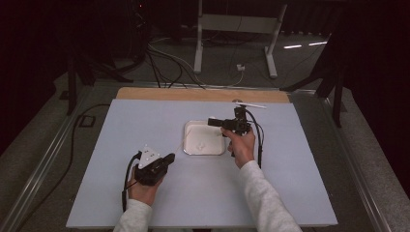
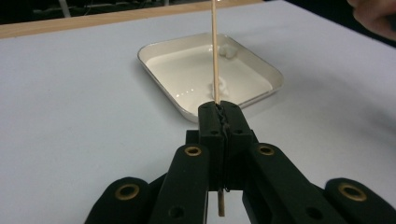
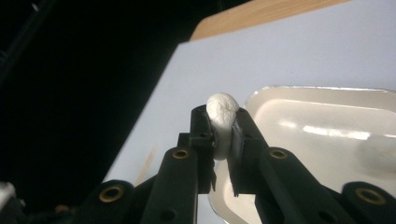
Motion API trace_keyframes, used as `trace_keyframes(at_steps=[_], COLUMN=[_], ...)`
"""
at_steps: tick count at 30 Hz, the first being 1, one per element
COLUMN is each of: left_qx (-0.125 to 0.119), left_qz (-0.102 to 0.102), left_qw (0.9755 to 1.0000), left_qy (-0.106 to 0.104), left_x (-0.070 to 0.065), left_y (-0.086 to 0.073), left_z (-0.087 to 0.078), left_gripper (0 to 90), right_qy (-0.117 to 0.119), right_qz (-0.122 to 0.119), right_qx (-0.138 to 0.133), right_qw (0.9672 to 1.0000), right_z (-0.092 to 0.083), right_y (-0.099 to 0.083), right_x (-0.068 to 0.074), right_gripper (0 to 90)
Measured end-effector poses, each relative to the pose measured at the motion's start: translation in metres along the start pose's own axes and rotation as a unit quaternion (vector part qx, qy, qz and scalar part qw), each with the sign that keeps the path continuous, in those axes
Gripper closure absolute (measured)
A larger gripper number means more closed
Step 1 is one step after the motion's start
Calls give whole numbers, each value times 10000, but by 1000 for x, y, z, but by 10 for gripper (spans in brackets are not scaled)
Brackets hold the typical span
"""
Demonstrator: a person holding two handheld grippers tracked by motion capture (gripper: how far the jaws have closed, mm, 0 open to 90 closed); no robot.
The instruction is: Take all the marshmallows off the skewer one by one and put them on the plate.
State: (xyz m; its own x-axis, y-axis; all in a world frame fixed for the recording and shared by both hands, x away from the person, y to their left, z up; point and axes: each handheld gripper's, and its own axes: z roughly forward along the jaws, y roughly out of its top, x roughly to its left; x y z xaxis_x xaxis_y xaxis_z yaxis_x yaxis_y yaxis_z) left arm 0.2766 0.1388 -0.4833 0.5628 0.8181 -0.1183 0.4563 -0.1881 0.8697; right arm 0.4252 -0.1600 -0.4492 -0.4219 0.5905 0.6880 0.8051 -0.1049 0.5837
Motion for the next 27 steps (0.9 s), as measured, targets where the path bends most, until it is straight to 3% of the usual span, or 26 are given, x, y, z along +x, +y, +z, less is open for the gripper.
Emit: trace_keyframes(at_steps=[8,16,21,27], left_qx=[57,10,-43,-152], left_qz=[-130,-215,-274,-444], left_qw=[9999,9997,9995,9987], left_qy=[37,69,134,193], left_x=[-2,-4,-3,0], left_y=[0,2,8,20], left_z=[9,12,16,25], left_gripper=[900,900,900,900], right_qy=[-421,-1017,-1027,-990], right_qz=[-291,-673,-634,-777], right_qx=[194,474,437,314], right_qw=[9985,9914,9917,9916], right_z=[8,16,16,9], right_y=[-8,-13,-16,-16], right_x=[-5,-7,-10,-5], right_gripper=[742,470,363,262])
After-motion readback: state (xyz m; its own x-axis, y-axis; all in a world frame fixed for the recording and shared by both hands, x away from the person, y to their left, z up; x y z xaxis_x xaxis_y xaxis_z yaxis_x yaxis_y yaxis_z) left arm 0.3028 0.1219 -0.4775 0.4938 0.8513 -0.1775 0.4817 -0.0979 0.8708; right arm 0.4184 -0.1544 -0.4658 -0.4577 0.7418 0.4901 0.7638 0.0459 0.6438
